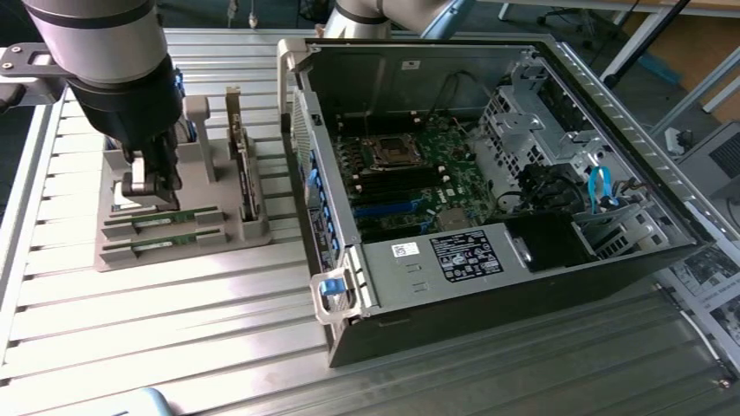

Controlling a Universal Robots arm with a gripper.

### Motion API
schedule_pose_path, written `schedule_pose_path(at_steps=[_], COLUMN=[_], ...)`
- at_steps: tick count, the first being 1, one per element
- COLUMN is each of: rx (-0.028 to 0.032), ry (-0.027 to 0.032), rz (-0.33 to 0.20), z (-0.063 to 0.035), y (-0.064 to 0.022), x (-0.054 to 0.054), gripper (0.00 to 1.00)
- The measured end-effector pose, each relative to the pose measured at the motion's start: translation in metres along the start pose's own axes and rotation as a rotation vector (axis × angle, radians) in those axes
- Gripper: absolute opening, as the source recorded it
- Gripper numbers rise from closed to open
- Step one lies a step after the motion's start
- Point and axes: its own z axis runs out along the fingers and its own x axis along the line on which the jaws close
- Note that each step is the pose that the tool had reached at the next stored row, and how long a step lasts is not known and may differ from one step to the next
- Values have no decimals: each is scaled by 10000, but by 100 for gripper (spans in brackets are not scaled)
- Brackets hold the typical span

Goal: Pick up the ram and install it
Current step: 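Pick up the ram and move it above insertion slot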

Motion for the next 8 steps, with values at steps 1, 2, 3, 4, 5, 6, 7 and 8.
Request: schedule_pose_path(at_steps=[1,2,3,4,5,6,7,8], rx=[-1,-1,0,0,0,0,0,-1], ry=[1,1,0,1,0,1,0,1], rz=[0,0,-1,-1,-1,-1,-1,-1], z=[4,8,13,17,23,27,32,37], y=[4,8,10,13,16,18,20,21], x=[1,2,3,5,7,9,10,12], gripper=[36,36,36,36,36,36,36,36])
